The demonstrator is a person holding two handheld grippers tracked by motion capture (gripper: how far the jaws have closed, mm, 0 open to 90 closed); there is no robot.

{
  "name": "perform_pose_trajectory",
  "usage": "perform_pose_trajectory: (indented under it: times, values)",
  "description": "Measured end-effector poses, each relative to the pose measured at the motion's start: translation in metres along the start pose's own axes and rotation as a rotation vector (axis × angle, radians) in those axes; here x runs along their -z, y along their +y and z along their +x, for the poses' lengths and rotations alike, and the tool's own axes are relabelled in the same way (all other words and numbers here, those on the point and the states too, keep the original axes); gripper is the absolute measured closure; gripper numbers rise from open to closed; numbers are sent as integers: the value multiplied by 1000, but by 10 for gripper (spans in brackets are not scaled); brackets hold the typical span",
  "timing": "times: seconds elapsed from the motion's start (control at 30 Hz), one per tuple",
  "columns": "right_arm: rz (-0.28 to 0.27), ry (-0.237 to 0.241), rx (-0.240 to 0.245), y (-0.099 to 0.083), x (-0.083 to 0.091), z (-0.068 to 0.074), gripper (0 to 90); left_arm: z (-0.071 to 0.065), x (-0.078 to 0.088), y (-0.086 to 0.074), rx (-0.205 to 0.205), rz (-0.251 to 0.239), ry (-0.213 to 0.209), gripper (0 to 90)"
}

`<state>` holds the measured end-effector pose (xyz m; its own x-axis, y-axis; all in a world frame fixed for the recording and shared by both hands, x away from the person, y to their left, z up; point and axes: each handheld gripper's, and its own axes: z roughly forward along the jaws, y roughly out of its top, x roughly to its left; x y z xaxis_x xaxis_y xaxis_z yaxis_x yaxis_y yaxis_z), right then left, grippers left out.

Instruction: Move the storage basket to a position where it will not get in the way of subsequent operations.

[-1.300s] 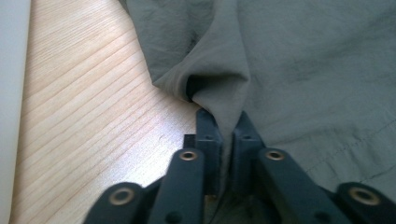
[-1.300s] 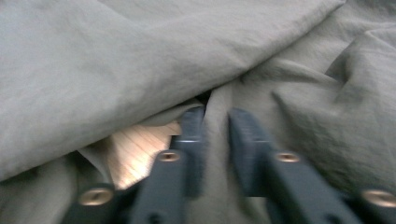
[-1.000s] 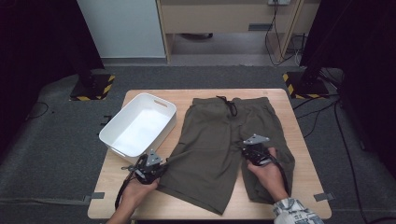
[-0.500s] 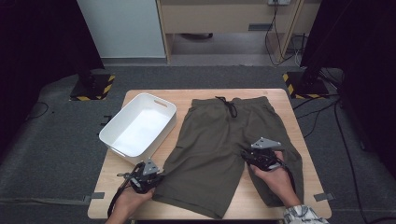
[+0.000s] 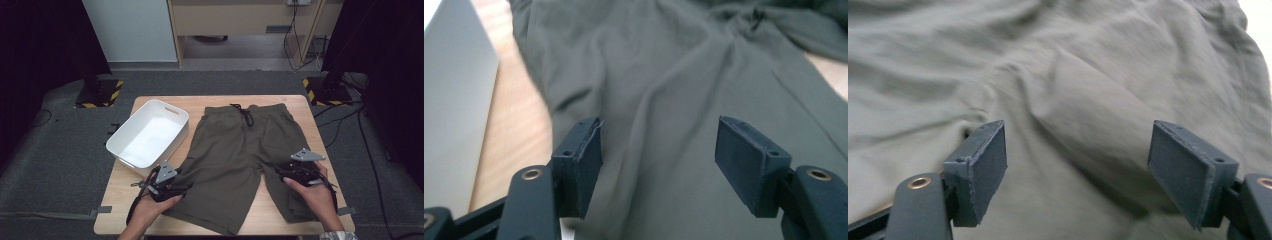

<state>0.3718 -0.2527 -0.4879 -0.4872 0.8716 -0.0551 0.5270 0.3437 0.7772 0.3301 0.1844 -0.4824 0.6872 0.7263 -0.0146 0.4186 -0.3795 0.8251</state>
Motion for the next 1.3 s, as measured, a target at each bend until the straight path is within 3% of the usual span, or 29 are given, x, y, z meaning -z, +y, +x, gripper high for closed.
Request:
perform_pose_trajectory:
  times: [0.07, 0.27, 0.4, 0.5, 0.53, 0.57, 0.6, 0.77, 0.9, 1.0, 1.17, 1.3]
  values:
    - [11, -28, -17, -4, -1, -5, 261, -2, -9, 6, 6, -9, -4, 343]
    - [47, -119, -21, -11, 11, -13, 477, -9, -35, 21, -12, -19, 9, 346]
    - [93, -146, -15, -21, 10, -15, 513, -14, -49, 24, -27, -17, 5, 352]
    - [112, -164, -28, -29, 6, -21, 479, -19, -51, 21, -45, -11, -3, 357]
    - [124, -167, -29, -30, 4, -23, 514, -19, -50, 21, -46, -15, -2, 362]
    - [136, -164, -38, -32, 3, -24, 561, -20, -50, 20, -42, -23, -6, 367]
    - [152, -152, -43, -35, 1, -26, 667, -20, -49, 21, -42, -26, -7, 373]
    - [182, -89, -53, -39, -4, -28, 878, -23, -52, 21, -46, -25, -14, 375]
    - [158, -23, -77, -38, -9, -24, 898, -26, -55, 23, -48, -22, -25, 382]
    - [143, 46, -89, -32, -16, -13, 898, -30, -59, 27, -47, -29, -41, 389]
    - [108, 114, -41, -18, -30, 9, 898, -39, -73, 40, -52, -31, -62, 398]
    - [65, 128, -19, -14, -26, 14, 886, -53, -89, 52, -56, -25, -102, 402]
